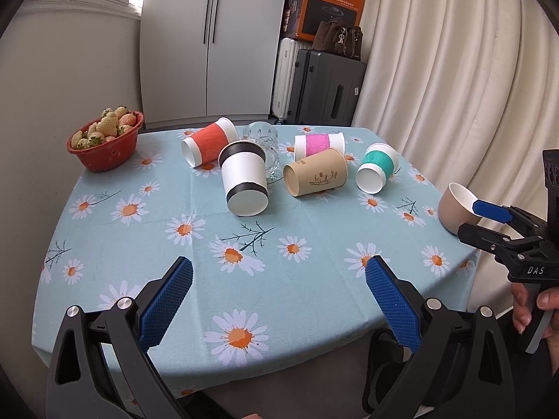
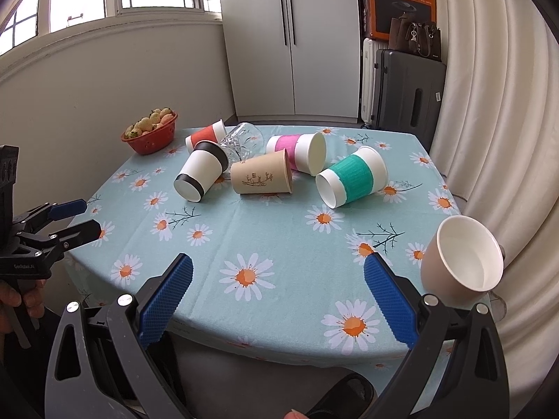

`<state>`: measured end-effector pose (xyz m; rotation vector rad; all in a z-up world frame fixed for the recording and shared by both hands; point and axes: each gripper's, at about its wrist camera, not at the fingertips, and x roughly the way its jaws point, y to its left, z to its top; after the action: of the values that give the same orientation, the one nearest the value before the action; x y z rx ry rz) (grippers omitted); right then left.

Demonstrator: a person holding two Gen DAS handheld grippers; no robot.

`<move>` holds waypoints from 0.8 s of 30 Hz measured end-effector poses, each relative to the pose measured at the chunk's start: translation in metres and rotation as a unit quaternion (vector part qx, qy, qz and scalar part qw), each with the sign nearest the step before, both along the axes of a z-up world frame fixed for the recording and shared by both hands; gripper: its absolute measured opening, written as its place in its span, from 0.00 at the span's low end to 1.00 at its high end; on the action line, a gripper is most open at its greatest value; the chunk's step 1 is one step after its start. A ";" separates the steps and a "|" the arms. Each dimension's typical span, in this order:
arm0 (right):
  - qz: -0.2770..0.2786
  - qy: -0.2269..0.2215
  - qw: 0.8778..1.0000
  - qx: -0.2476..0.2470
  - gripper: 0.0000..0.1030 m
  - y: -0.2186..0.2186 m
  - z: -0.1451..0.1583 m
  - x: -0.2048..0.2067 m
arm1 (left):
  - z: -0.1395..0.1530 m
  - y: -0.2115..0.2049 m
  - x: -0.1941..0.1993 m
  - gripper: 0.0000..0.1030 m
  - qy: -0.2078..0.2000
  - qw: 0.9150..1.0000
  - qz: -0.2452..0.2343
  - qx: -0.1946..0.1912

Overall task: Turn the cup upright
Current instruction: 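Move the left tool toward the tan kraft cup lying on its side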

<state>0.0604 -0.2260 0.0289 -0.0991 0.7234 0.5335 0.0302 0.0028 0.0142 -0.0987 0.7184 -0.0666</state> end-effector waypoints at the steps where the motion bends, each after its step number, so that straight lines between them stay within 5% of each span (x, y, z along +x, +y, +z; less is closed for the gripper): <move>1: 0.001 -0.001 1.000 -0.001 0.94 0.001 0.001 0.002 | 0.001 -0.001 0.005 0.94 0.002 1.000 -0.009 0.009; 6: 0.008 0.006 1.000 0.001 0.94 0.004 0.005 0.019 | 0.006 -0.008 0.038 0.94 0.011 0.996 -0.062 0.062; 12: 0.026 0.013 1.000 0.001 0.94 0.003 0.008 0.046 | 0.011 -0.022 0.096 0.94 0.043 0.983 -0.163 0.076; 18: 0.054 0.055 0.997 0.031 0.94 -0.006 0.000 0.076 | 0.006 -0.052 0.163 0.92 0.087 0.957 -0.255 0.112; 24: 0.072 0.065 0.995 0.024 0.94 -0.006 -0.012 0.087 | -0.017 -0.080 0.218 0.68 0.147 0.922 -0.318 0.167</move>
<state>0.1473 -0.2319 0.0173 -0.0731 0.8330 0.6998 0.2478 -0.0767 -0.0024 0.4669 1.0313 -0.5595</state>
